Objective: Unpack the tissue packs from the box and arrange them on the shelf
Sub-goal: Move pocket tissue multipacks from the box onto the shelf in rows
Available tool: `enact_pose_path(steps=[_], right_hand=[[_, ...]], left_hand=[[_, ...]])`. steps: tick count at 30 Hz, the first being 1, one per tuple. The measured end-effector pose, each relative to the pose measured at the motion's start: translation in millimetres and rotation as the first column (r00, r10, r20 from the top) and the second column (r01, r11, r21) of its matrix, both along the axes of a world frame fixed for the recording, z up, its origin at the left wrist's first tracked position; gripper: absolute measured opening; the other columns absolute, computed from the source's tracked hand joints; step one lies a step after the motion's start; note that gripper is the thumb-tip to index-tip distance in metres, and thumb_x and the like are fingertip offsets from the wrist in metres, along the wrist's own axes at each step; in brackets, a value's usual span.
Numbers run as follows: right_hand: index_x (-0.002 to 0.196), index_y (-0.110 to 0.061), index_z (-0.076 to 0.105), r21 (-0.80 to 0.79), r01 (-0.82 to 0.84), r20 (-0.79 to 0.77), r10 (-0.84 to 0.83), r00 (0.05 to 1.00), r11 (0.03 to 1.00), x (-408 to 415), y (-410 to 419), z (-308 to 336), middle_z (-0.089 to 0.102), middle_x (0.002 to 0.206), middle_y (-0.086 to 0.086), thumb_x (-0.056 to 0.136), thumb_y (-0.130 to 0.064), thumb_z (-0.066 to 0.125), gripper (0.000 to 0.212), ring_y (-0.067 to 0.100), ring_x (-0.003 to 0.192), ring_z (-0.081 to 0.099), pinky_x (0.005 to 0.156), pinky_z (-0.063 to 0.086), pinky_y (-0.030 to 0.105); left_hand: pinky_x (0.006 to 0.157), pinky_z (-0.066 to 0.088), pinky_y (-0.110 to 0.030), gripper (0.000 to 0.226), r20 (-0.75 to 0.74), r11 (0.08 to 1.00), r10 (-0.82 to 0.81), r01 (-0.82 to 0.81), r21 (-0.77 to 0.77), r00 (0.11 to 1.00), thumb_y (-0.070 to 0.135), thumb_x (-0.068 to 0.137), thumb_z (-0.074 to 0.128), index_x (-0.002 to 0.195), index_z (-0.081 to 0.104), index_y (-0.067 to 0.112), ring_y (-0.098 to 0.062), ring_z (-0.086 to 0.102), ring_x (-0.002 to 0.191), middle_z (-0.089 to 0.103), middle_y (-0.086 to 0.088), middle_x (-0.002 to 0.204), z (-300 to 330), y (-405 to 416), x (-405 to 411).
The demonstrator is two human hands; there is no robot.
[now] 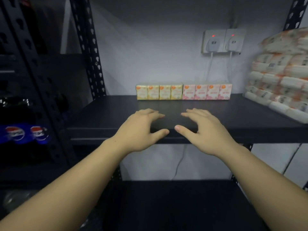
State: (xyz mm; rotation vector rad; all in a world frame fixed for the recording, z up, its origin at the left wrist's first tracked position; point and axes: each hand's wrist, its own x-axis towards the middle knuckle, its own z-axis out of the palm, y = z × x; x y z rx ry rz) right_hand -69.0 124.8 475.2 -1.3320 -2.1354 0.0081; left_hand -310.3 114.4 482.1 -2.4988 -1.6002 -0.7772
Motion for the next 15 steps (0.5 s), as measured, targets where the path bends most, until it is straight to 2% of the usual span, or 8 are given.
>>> enact_pose_path(steps=[2,4,6,8,10,15], right_hand=[[0.132,-0.022,0.068,0.169,-0.075,-0.124,0.096,0.988,0.983,-10.0,-22.0,-20.9,0.06,0.143,-0.004,0.094,-0.053,0.063,0.049,0.013,0.144,0.04,0.117,0.035,0.037],[0.116,-0.011,0.076,0.367,-0.108,-0.189,0.188,0.964,0.924,-17.6,-38.1,-47.0,0.069,0.126,0.003,0.093,-0.031,0.075,0.031,0.021,0.129,0.055,0.11,0.044,0.035],[0.107,-0.005,0.077,0.459,-0.119,-0.22,0.243,0.945,0.88,-24.1,-52.9,-73.9,0.07,0.113,0.007,0.09,-0.019,0.079,0.023,0.025,0.112,0.062,0.101,0.048,0.033],[0.106,-0.004,0.076,0.431,-0.141,-0.233,0.261,0.937,0.891,-29.4,-66.8,-101.6,0.069,0.107,0.006,0.09,-0.018,0.078,0.021,0.024,0.104,0.062,0.095,0.049,0.033],[0.107,-0.007,0.076,0.331,-0.155,-0.235,0.24,0.942,0.931,-32.3,-78.3,-133.7,0.07,0.107,0.004,0.091,-0.021,0.076,0.022,0.022,0.104,0.062,0.094,0.049,0.032],[0.111,-0.009,0.076,0.05,-0.195,-0.227,0.201,0.953,0.98,-31.3,-97.7,-223.6,0.073,0.112,0.002,0.091,-0.021,0.077,0.024,0.02,0.107,0.065,0.095,0.052,0.037]], left_hand=[[0.126,0.025,-0.042,0.06,0.011,0.999,-0.025,0.024,0.041,1.0,0.059,0.096,0.06,0.147,0.055,0.03,-0.012,0.042,0.145,0.052,0.007,0.153,-15.4,-26.1,-3.0],[0.129,0.016,-0.041,0.058,0.024,0.996,-0.052,0.05,0.079,0.998,0.054,0.096,0.061,0.148,0.055,0.028,-0.01,0.037,0.148,0.049,0.006,0.156,-34.1,-48.7,-6.9],[0.129,0.016,-0.038,0.055,0.045,0.99,-0.083,0.077,0.12,0.996,0.048,0.097,0.063,0.146,0.058,0.023,-0.012,0.039,0.148,0.051,0.002,0.155,-58.1,-68.1,-10.5],[0.124,0.03,-0.037,0.052,0.053,0.984,-0.115,0.106,0.146,0.992,0.041,0.096,0.065,0.142,0.061,0.018,-0.017,0.047,0.142,0.056,-0.001,0.149,-90.4,-84.4,-13.4],[0.114,0.043,-0.037,0.049,0.052,0.989,-0.111,0.105,0.106,0.992,0.038,0.095,0.068,0.14,0.063,0.017,-0.02,0.053,0.134,0.06,-0.002,0.143,-129.1,-97.0,-17.8],[0.111,0.045,-0.036,0.048,0.106,0.988,-0.002,0.018,-0.153,0.994,0.037,0.094,0.071,0.138,0.065,0.018,-0.02,0.055,0.129,0.063,-0.002,0.139,-229.7,-123.5,-32.3]])
